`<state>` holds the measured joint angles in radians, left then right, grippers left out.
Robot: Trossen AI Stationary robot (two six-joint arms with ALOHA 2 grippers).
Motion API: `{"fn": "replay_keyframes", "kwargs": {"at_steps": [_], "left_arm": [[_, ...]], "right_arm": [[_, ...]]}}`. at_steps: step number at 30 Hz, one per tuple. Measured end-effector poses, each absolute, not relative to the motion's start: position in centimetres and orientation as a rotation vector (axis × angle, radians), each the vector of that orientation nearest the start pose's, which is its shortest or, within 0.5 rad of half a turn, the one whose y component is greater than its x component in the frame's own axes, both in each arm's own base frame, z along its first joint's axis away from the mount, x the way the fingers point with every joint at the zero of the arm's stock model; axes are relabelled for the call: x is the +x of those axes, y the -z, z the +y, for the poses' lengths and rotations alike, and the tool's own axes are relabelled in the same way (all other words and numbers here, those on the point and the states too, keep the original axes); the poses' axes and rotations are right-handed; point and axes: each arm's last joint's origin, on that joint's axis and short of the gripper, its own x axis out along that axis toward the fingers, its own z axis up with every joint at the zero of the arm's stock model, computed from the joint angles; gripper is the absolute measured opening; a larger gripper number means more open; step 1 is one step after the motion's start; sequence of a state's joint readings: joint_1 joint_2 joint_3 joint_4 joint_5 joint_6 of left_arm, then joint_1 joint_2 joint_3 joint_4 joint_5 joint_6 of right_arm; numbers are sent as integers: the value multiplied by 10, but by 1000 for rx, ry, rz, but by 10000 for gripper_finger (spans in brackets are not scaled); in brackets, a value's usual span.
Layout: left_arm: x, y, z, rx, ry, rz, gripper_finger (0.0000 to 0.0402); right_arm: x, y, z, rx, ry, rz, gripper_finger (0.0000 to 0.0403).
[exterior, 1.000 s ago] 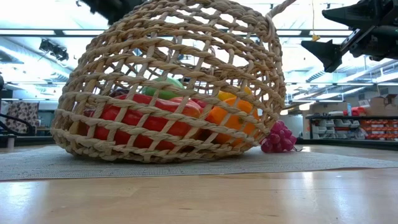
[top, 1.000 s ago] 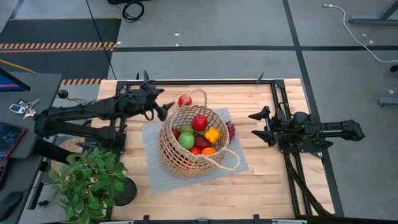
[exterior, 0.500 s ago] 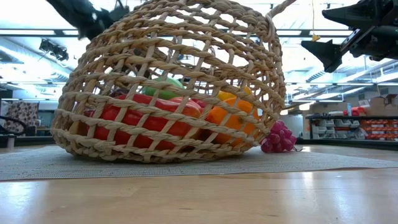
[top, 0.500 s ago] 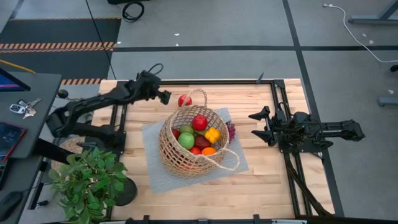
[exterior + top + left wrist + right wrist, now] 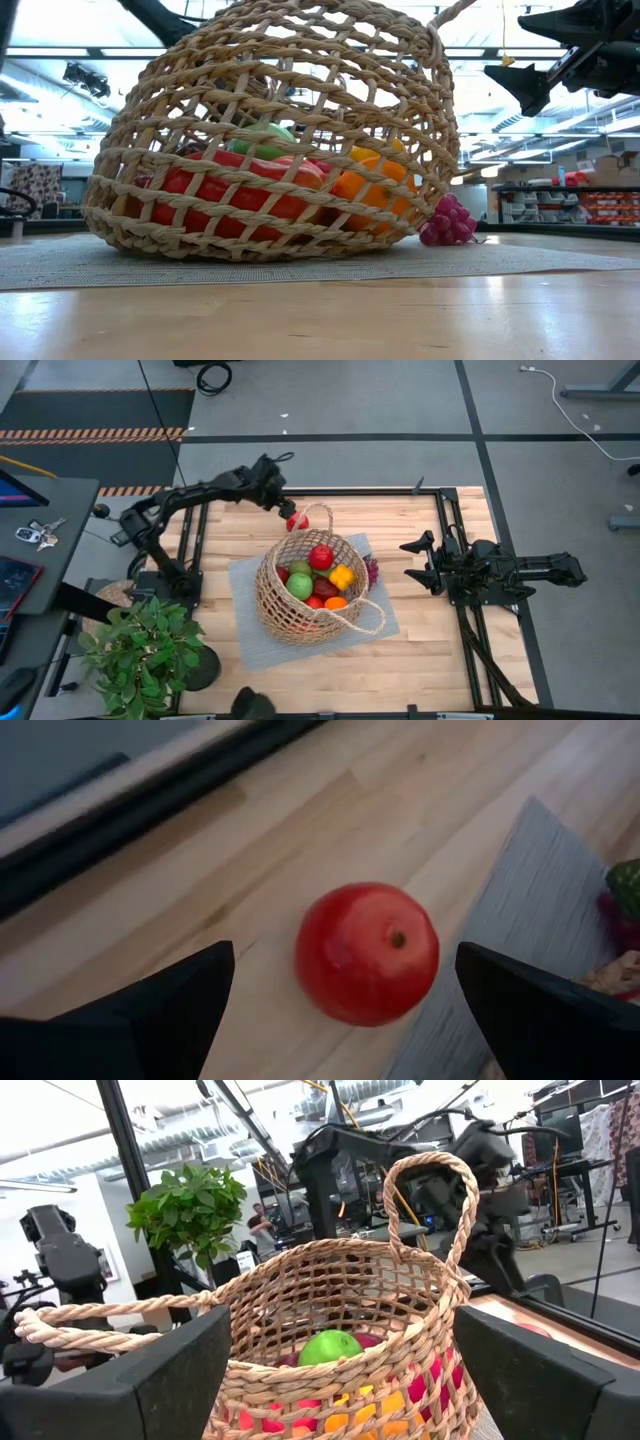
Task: Build produce basket
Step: Put the red apple into the basket
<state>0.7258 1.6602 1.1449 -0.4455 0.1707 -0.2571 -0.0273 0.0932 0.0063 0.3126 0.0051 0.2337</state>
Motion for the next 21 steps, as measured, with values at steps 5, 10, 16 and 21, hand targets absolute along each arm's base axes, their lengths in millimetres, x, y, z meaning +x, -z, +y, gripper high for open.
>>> {"fn": "replay_keyframes", "kwargs": {"at_steps": [5,10,16,21], "left_arm": [[276,-210,240,-714,-588,917,387],[291,-190,240,-743,-570,1002,387],[304,-178,231,-742,-499,1029,387],[307,-176,228,-670,-521,1052,387]], "right_arm": [[101,-188,-3,230,6,-229,384],[101,-188,-3,230,6,-229,384],[101,-188,-3,230,6,-229,384],[101,-188,-3,230,6,-229,384]]}}
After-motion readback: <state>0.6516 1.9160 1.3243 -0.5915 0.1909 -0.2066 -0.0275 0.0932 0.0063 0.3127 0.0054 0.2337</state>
